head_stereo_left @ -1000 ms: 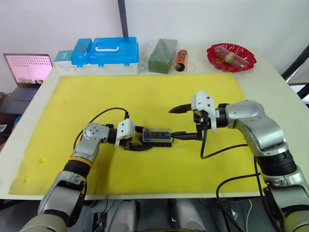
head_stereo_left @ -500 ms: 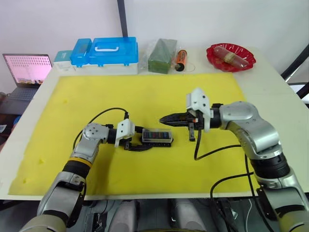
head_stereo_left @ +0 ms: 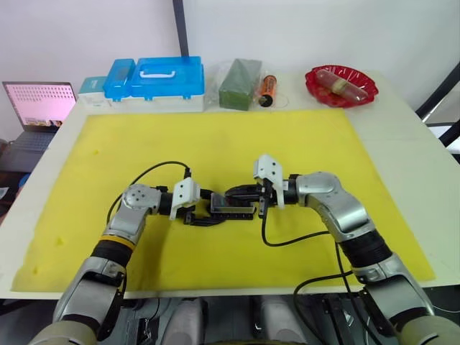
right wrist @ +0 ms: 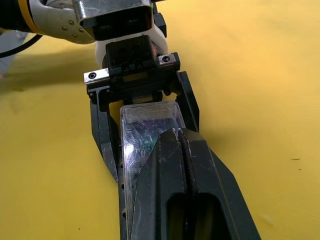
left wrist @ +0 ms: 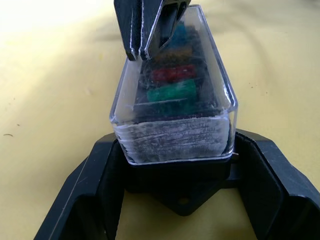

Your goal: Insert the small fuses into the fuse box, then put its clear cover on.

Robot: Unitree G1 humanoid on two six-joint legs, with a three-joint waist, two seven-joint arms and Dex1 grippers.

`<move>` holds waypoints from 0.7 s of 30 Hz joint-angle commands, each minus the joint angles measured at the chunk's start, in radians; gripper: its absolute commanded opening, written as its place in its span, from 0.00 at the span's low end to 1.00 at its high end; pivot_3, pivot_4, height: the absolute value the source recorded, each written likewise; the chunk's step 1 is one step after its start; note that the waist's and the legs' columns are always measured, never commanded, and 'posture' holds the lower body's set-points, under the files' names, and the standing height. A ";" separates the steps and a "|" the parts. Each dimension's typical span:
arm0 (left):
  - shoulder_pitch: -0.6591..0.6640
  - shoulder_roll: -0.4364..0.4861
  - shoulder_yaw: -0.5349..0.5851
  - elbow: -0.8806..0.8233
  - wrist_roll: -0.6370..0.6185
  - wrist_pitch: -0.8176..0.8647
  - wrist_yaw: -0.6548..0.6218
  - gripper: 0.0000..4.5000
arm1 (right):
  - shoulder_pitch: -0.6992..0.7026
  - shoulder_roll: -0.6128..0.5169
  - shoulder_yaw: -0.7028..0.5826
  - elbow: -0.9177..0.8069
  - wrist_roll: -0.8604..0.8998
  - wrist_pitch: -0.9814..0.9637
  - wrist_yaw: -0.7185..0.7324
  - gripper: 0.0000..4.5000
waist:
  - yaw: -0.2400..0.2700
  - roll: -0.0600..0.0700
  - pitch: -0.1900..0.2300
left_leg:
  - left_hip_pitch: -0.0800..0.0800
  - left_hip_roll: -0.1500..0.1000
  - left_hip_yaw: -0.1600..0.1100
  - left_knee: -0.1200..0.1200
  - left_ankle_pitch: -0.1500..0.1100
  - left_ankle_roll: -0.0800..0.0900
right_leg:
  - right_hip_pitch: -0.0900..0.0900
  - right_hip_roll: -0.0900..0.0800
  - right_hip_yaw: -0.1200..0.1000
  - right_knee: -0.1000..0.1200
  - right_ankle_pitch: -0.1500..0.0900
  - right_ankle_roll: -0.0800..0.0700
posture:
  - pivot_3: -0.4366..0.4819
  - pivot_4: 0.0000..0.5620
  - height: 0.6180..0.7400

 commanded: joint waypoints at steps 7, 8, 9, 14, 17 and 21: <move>0.007 -0.001 0.009 -0.031 -0.009 -0.003 0.003 0.61 | 0.068 -0.001 0.104 0.056 -0.081 0.070 -0.001 0.01 | -0.001 0.000 -0.001 | 0.000 0.000 0.000 0.000 0.000 0.000 | 0.000 0.000 0.000 0.000 0.000 0.000 | 0.48 0.27 1.00; 0.008 -0.002 0.008 -0.032 -0.009 -0.003 0.003 0.61 | 0.069 0.000 0.106 0.058 -0.084 0.074 -0.004 0.01 | -0.001 0.000 -0.002 | 0.000 0.000 0.000 0.000 0.000 0.000 | 0.000 0.000 0.000 0.000 0.000 0.000 | 0.48 0.27 1.00; 0.007 -0.003 0.008 -0.032 -0.008 -0.002 0.003 0.61 | 0.070 0.001 0.106 0.060 -0.084 0.077 -0.005 0.01 | -0.001 0.000 -0.002 | 0.000 0.000 0.000 0.000 0.000 0.000 | 0.000 0.000 0.000 0.000 0.000 0.000 | 0.48 0.27 1.00; 0.002 -0.002 0.013 -0.033 -0.014 -0.002 0.004 0.61 | 0.070 0.023 0.031 0.005 -0.031 0.030 -0.021 0.01 | 0.000 0.000 -0.004 | 0.000 0.000 0.000 0.000 0.000 0.000 | 0.000 0.000 0.000 0.000 0.000 0.000 | 0.48 0.27 1.00; 0.018 0.013 0.021 -0.063 -0.024 -0.002 -0.003 0.61 | 0.035 0.020 -0.084 -0.159 0.061 0.092 -0.059 0.01 | 0.001 0.000 -0.003 | -0.002 0.000 0.000 0.000 0.000 0.000 | -0.002 0.000 0.000 0.000 0.000 0.000 | 0.48 0.27 1.00; 0.035 0.023 0.033 -0.093 -0.033 0.006 0.010 0.61 | 0.022 -0.049 -0.207 -0.350 0.142 0.190 -0.105 0.01 | 0.007 0.001 0.000 | -0.006 0.000 0.000 0.000 0.000 0.000 | -0.006 -0.001 0.000 0.000 0.001 0.002 | 0.48 0.27 1.00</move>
